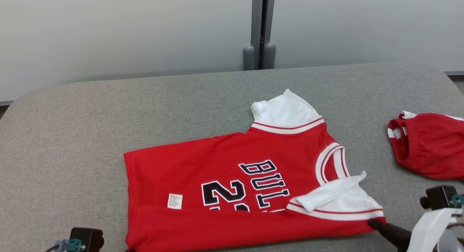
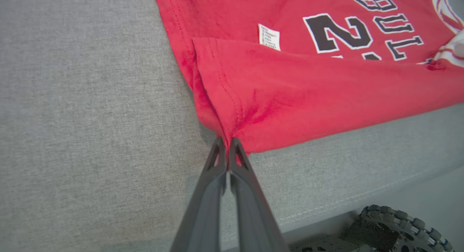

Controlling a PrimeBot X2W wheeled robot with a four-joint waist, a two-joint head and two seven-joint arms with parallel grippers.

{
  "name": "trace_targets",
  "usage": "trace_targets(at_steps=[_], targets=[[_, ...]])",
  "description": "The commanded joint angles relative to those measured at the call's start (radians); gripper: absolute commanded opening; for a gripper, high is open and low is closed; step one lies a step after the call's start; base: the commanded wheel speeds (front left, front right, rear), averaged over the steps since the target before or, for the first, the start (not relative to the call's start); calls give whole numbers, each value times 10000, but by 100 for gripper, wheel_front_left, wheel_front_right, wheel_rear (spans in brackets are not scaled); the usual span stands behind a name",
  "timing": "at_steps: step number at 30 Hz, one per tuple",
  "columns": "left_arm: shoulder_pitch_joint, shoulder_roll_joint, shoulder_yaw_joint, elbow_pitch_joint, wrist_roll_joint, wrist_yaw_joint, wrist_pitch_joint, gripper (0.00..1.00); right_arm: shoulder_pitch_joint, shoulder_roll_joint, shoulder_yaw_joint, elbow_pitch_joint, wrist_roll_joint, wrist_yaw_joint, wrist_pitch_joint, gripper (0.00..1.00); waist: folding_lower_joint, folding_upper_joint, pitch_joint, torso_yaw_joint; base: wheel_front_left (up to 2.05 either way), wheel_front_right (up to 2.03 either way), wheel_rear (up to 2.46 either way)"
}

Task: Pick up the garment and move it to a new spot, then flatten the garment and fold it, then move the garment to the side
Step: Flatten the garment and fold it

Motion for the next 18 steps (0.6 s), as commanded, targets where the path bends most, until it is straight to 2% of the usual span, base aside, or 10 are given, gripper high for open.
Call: trace_targets(at_steps=[1, 12, 13, 14, 15, 18], targets=[[121, 113, -1, -51, -38, 79, 51, 0, 187, -49, -100, -44, -65, 3, 114, 0, 0, 0, -11, -10, 0, 0, 0], [455, 400, -98, -589, -190, 439, 590, 0, 1451, 422, -1494, -912, -773, 3, 1281, 0, 0, 0, 51, -95, 0, 0, 0], [455, 414, -115, -598, -194, 481, 663, 23, 1506, 504, -1620, -956, -895, 3, 1396, 0, 0, 0, 64, -101, 0, 0, 0], [465, 426, -136, -595, -210, 515, 719, 84, 1550, 592, -1758, -1003, -1022, 3, 1486, 49, 0, 0, 80, -107, 0, 0, 0], [479, 422, -137, -598, -261, 554, 781, 100, 1592, 699, -1920, -1039, -1127, 3, 1577, 100, 0, 0, 95, -112, 0, 0, 0], [457, 456, -125, -714, -233, 612, 816, 100, 1725, 985, -2348, -1272, -1449, 3, 1860, 100, 0, 0, 124, -116, 0, 0, 0]])
